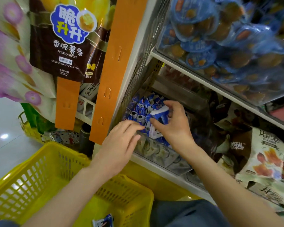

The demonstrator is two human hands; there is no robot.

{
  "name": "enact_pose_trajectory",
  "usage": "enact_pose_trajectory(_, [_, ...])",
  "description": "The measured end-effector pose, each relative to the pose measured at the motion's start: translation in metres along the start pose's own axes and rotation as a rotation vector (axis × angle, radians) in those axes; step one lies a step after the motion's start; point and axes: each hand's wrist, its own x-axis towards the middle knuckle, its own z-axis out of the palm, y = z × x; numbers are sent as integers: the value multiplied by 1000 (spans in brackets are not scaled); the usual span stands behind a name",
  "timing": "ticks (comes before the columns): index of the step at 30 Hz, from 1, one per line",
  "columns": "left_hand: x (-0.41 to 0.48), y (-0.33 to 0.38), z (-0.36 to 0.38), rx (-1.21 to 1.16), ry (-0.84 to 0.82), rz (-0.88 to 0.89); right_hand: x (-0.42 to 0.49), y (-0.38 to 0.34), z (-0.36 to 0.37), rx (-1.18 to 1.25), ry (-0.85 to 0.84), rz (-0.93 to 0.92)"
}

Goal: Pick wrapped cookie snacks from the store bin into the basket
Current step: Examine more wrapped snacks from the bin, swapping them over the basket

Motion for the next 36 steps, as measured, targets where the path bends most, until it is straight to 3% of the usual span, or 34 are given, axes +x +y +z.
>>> enact_pose_trajectory(5, [-13,17,-9,-659,34,-323,-32,-33,2,30,50,-367])
enact_pose_trajectory(8, [-21,21,-14,-876,25,-358,-46,-47,5,59,35,-503])
enact_pose_trajectory(10, [-23,22,-16,-881,63,-321,-56,-51,12,31,7,-601])
enact_pose_trajectory(12, [-26,18,-16,-834,126,-321,-61,-53,19,88,-90,-556])
enact_pose_trajectory(16, [-33,-2,-14,-769,214,-494,-62,-49,29,389,-416,-184])
enact_pose_trajectory(18, [-36,-11,-13,-708,200,-499,-60,-42,33,500,-511,-55])
enact_pose_trajectory(25, [-44,-17,-3,-627,156,-487,-66,-26,50,619,-433,134])
enact_pose_trajectory(32, [-46,-27,0,-634,128,-503,-71,-19,55,491,-442,45])
enact_pose_trajectory(36, [-47,-23,3,-792,89,-601,-76,-16,52,180,-272,-274])
